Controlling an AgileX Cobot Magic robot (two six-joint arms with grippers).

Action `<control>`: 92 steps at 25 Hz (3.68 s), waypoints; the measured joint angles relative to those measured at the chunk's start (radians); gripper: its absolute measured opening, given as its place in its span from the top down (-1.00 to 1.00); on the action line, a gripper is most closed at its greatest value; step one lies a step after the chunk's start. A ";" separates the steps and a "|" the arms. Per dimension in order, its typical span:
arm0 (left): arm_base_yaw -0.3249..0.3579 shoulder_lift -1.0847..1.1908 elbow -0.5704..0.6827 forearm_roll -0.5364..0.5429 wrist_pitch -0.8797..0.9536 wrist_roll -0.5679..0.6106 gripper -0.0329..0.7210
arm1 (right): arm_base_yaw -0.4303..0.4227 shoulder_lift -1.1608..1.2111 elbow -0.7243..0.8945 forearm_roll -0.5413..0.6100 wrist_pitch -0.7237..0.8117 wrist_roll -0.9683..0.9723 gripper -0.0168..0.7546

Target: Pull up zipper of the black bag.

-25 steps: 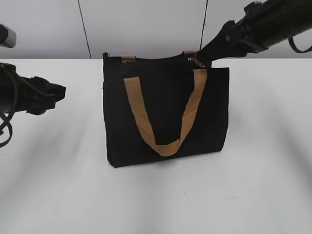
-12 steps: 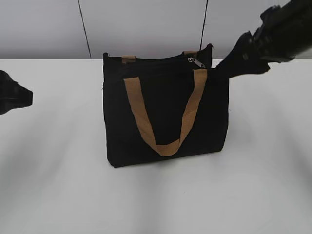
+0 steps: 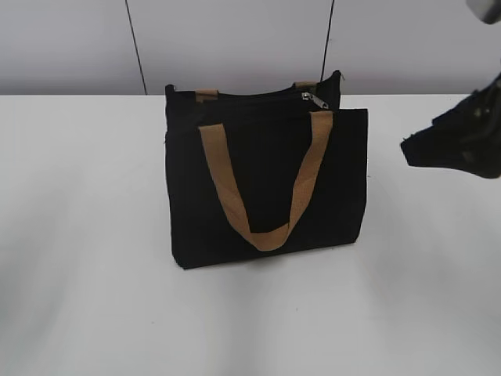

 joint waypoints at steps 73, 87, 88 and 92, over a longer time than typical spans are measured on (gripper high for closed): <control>0.037 -0.811 0.133 0.058 0.332 0.053 -0.01 | 0.000 -1.193 0.370 -0.589 0.409 0.772 -0.13; 0.386 -0.887 0.133 0.059 0.331 0.053 0.12 | -0.001 -1.193 0.370 -0.592 0.404 0.773 -0.13; 0.400 -0.888 0.133 0.059 0.331 0.053 0.14 | -0.002 -1.193 0.370 -0.592 0.404 0.773 -0.13; 0.412 -0.888 0.133 0.059 0.331 0.053 0.18 | -0.059 -1.193 0.370 -0.591 0.403 0.773 -0.13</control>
